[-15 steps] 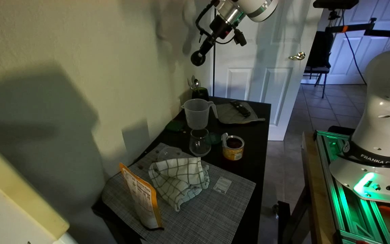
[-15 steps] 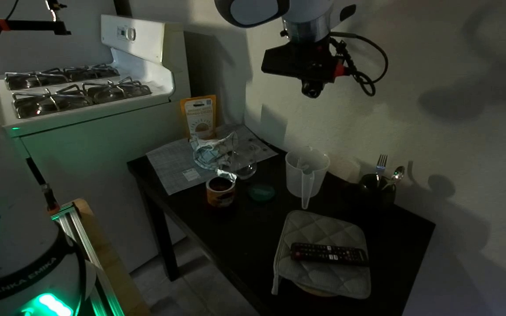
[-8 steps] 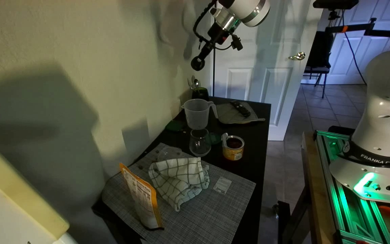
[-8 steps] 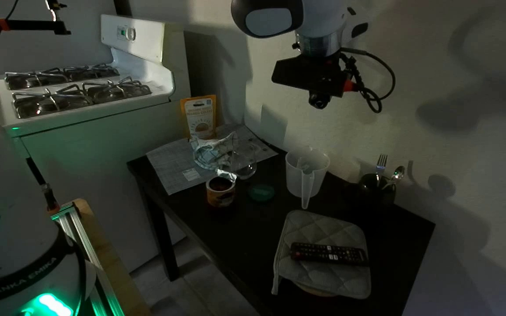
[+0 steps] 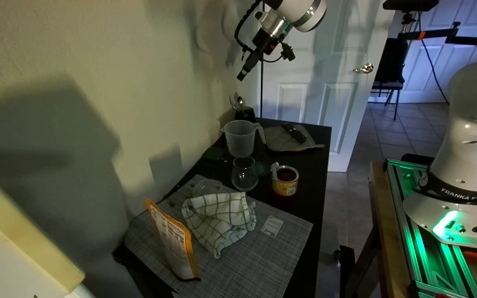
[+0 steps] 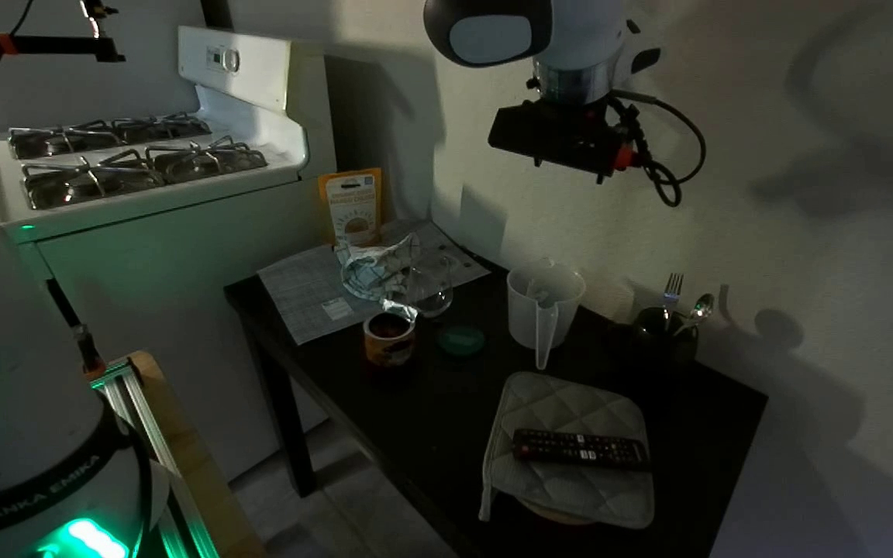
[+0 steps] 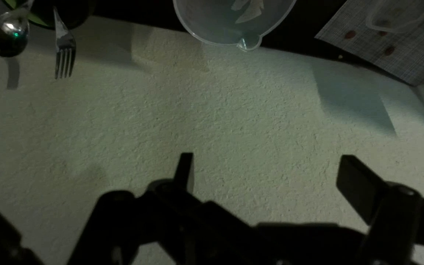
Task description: Put the black object and black remote control in the clear jug.
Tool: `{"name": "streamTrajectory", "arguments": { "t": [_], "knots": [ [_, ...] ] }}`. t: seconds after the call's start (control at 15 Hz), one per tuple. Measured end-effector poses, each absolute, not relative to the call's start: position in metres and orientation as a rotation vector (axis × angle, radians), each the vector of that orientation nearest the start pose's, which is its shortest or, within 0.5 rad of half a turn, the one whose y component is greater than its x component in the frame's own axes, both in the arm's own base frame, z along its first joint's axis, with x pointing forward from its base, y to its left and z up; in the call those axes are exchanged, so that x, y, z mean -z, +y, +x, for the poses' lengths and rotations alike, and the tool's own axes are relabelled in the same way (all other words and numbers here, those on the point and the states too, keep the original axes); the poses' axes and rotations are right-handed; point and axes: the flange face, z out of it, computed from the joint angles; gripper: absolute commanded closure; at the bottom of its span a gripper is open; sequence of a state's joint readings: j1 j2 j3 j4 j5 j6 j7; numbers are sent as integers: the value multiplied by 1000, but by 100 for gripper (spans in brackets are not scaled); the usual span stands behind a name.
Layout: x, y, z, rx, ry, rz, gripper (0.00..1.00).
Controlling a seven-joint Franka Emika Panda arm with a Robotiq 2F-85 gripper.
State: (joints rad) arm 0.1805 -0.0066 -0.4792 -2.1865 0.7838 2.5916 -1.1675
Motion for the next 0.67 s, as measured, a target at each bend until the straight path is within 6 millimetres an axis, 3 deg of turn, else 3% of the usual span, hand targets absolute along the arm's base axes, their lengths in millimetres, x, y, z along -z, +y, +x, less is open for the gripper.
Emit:
{"name": "streamTrajectory", "arguments": {
  "t": [0.27,0.67],
  "knots": [
    [-410,-204,512,763,-265,-3002,0],
    [-351,-273,427,388,95,-3166,0]
  ]
}}
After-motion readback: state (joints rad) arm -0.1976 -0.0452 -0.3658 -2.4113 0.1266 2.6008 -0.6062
